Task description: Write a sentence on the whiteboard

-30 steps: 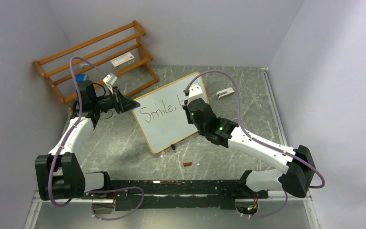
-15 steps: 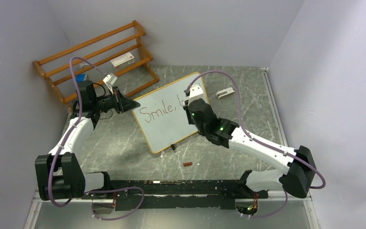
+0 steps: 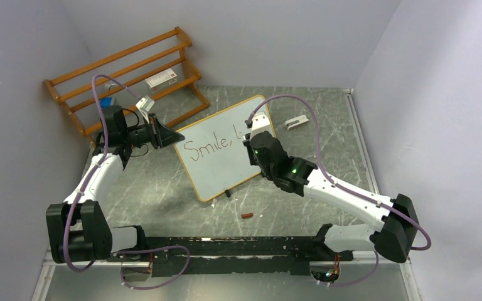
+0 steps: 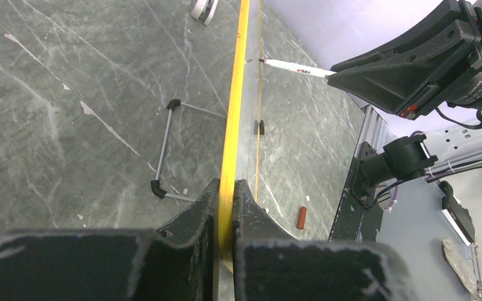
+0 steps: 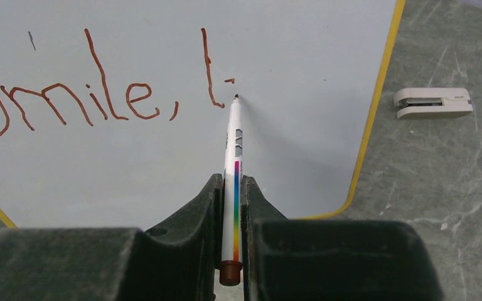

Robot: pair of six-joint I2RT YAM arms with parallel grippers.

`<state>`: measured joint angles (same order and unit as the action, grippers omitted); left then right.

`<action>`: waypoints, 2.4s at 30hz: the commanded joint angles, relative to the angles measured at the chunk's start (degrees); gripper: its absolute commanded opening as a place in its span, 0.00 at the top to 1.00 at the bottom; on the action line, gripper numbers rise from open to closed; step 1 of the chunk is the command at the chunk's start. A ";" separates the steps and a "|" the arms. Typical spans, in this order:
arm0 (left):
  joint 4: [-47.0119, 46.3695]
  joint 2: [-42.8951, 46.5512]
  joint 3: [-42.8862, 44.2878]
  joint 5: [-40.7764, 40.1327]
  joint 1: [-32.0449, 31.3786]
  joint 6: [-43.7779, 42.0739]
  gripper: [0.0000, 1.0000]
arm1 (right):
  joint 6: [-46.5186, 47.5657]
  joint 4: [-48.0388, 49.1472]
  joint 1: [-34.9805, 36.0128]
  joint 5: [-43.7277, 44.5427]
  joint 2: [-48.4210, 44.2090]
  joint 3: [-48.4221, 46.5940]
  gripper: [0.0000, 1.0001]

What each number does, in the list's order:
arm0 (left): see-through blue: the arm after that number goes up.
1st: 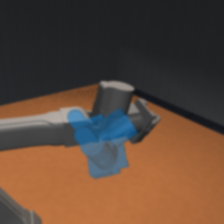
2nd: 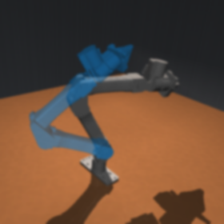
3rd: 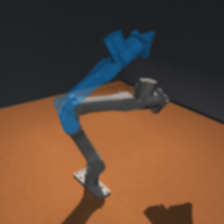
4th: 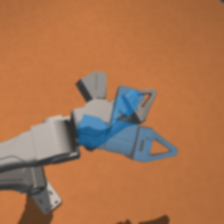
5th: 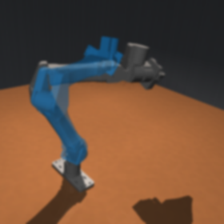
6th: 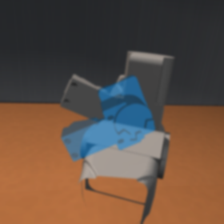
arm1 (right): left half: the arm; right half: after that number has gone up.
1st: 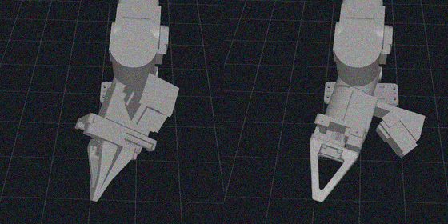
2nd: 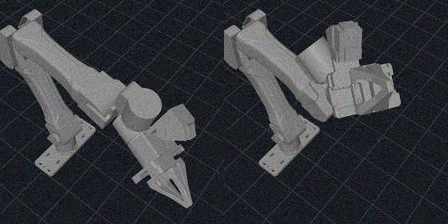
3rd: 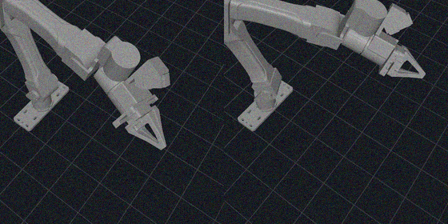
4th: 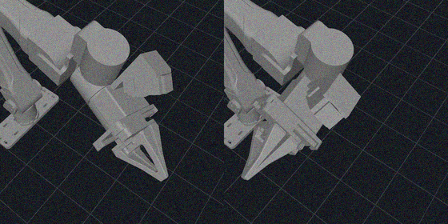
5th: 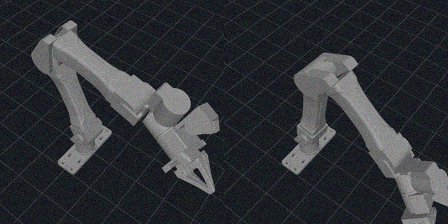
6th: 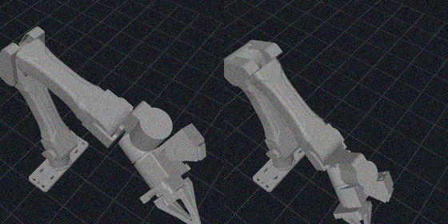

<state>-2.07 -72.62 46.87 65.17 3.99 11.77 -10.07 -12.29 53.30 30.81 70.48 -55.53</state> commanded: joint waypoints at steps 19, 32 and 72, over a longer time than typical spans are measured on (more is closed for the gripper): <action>1.98 -1.82 -0.09 -6.03 0.67 -5.42 0.95 | 0.09 2.54 -0.46 0.17 1.86 -0.37 1.00; 1.98 -1.82 -0.12 -6.06 0.67 -5.44 0.95 | -1.17 -1.80 -0.46 -0.66 0.68 -0.25 1.00; 3.34 -2.09 0.04 -6.02 0.49 -5.61 0.95 | 1.55 5.57 -3.96 -0.33 1.21 -3.62 1.00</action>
<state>-1.87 -72.95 47.09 65.25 3.99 11.70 -9.02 -9.28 49.95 30.76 70.57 -57.04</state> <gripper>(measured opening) 0.101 0.138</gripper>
